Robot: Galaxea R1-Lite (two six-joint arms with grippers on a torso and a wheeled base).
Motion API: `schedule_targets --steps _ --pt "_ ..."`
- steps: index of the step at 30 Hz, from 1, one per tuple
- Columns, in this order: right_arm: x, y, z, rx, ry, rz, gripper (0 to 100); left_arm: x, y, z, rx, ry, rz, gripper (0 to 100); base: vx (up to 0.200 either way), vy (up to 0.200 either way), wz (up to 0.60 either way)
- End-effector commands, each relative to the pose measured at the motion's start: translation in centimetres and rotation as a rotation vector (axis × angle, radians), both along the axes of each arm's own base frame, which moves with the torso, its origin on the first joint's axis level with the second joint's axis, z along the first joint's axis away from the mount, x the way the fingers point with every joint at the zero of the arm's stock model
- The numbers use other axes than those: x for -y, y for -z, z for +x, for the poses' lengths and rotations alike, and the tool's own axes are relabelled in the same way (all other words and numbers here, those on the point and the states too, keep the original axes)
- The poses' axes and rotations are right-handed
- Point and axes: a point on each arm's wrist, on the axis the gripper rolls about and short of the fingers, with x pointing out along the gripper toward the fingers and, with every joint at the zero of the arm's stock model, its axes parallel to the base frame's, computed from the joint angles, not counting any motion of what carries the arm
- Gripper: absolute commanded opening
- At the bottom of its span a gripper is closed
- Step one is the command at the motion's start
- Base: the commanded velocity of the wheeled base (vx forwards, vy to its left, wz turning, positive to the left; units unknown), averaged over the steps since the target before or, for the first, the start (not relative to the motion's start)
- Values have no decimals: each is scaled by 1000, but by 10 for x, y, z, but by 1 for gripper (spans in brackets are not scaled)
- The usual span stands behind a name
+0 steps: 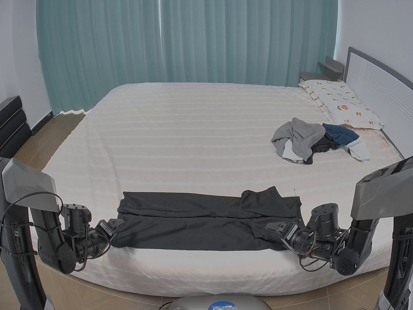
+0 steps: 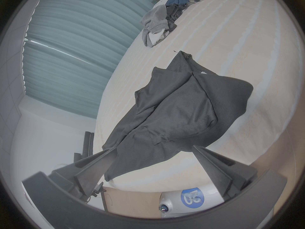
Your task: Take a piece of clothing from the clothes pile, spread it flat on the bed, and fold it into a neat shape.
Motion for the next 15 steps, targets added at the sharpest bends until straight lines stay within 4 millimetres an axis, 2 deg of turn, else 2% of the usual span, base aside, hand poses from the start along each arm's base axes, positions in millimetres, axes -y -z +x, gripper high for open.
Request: schedule_targets --steps 1,5,15 --pt "-8 20 3 -26 10 -35 100 1 6 -1 -14 3 4 100 0 0 0" --pt "-16 25 3 -18 24 -65 100 1 6 -1 -14 3 4 100 0 0 0" --pt "-17 25 7 9 24 -51 100 1 6 -1 -16 4 6 100 0 0 0"
